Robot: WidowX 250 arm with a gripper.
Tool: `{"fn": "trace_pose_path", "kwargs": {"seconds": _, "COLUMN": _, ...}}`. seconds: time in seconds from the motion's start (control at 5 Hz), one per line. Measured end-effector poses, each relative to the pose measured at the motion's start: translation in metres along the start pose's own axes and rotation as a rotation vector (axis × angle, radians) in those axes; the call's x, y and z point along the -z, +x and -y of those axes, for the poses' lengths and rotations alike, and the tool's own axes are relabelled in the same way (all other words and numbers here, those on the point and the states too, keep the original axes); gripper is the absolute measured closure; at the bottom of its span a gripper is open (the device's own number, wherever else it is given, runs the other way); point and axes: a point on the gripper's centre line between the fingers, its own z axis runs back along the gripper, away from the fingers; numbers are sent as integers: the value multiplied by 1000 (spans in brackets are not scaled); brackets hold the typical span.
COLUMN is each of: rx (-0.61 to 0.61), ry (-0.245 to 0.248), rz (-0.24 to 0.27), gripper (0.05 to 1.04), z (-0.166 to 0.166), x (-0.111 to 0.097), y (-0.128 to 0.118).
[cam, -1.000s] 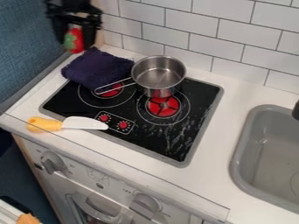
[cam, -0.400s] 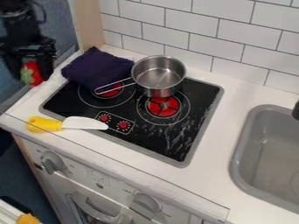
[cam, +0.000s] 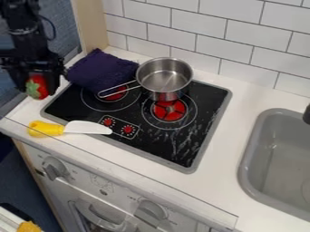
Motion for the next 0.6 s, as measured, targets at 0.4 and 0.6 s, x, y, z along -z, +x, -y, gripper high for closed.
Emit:
{"fn": "trace_pose_path", "kwargs": {"seconds": 0.4, "rx": -34, "ry": 30, "rz": 26, "gripper": 293, "z": -17, "x": 2, "y": 0}}
{"fn": "trace_pose_path", "kwargs": {"seconds": 0.6, "rx": -41, "ry": 31, "rz": 41, "gripper": 293, "z": -22, "x": 6, "y": 2}}
